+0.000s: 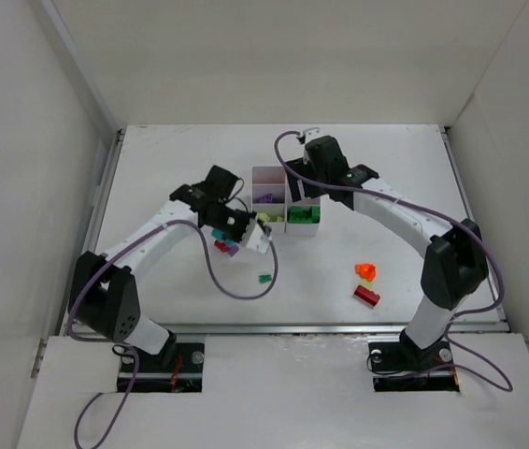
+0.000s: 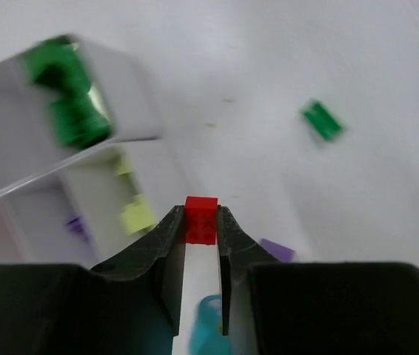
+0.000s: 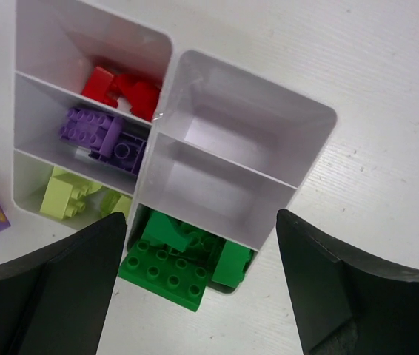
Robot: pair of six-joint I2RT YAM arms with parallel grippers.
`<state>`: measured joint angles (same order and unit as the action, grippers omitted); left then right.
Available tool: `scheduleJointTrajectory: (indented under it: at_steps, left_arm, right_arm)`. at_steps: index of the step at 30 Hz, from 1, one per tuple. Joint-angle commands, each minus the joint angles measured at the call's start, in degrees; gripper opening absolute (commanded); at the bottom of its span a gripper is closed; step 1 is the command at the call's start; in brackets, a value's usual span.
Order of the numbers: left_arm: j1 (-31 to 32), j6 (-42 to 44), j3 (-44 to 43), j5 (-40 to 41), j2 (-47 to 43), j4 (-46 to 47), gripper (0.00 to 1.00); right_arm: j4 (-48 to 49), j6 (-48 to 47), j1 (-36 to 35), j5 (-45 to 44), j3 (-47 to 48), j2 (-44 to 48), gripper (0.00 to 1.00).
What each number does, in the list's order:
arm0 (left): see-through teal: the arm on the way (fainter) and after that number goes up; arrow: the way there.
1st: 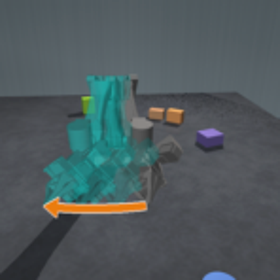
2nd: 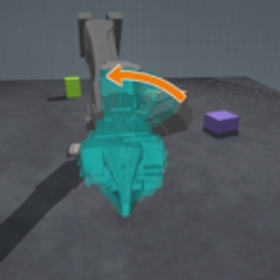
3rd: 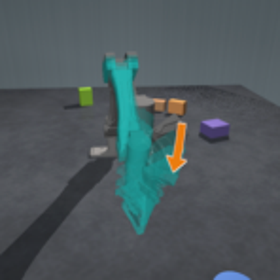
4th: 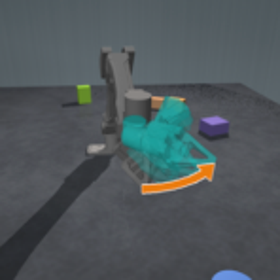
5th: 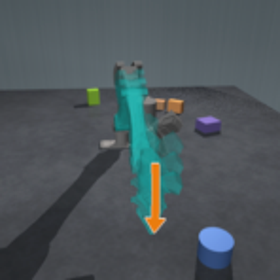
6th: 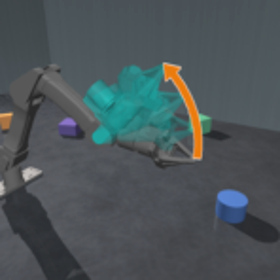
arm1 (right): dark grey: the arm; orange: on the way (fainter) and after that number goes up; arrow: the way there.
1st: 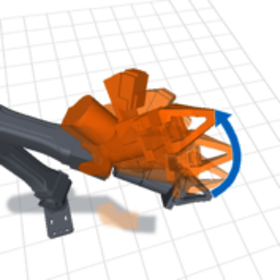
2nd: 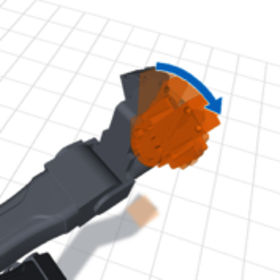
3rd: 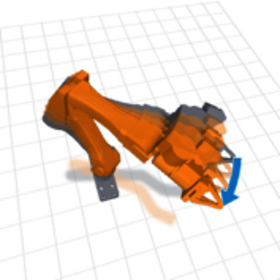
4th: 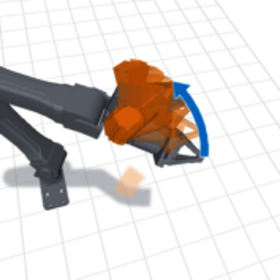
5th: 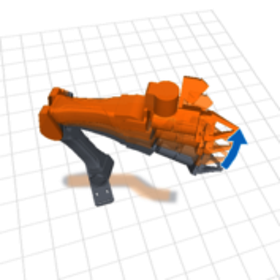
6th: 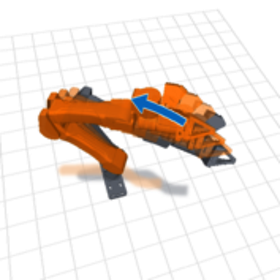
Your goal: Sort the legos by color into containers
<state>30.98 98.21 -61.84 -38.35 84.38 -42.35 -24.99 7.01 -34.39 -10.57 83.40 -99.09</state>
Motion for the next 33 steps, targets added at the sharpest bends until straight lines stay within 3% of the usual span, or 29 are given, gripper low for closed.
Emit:
scheduleJointTrajectory:
  at_steps: [1, 2, 5, 6, 9, 15, 28, 33]
  left_arm:
    - [-3.90, -21.18, -8.28, -13.93, 0.00, 5.59, 0.00]
    - [-4.52, -30.62, -10.55, -15.08, 0.00, 8.13, 0.00]
    - [-6.28, -46.92, -11.19, -16.58, -0.71, 23.58, 0.00]
    - [-6.28, -56.46, -11.19, -15.28, -1.32, 32.50, 0.00]
    - [-6.90, -66.29, -10.40, -12.29, -0.19, 42.41, 0.00]
    - [-6.90, -71.75, -17.86, -9.90, 10.36, 46.21, 0.00]
    - [-7.95, -62.53, -22.27, -3.23, 19.15, 44.02, 0.00]
    - [-8.48, -62.53, -22.79, -0.68, 20.39, 45.16, 0.10]
  right_arm:
    - [2.32, 4.23, 3.26, 0.02, 0.63, 3.02, 0.88]
    - [2.32, 5.38, 4.15, 0.02, 0.63, 4.24, 0.88]
    - [3.98, 9.16, 7.14, 0.55, -0.77, 7.23, 0.88]
    - [4.51, 9.69, 7.15, 0.55, -0.78, 7.94, 0.88]
    - [5.92, 9.69, 7.94, -0.51, -1.31, 9.87, 0.88]
    - [5.22, 6.80, 8.46, -2.53, 1.41, 8.57, 0.88]
    - [2.67, 4.95, 12.07, -2.44, 6.07, 4.79, 0.88]
    - [2.15, 4.33, 12.07, -1.91, 6.08, 4.25, 0.88]
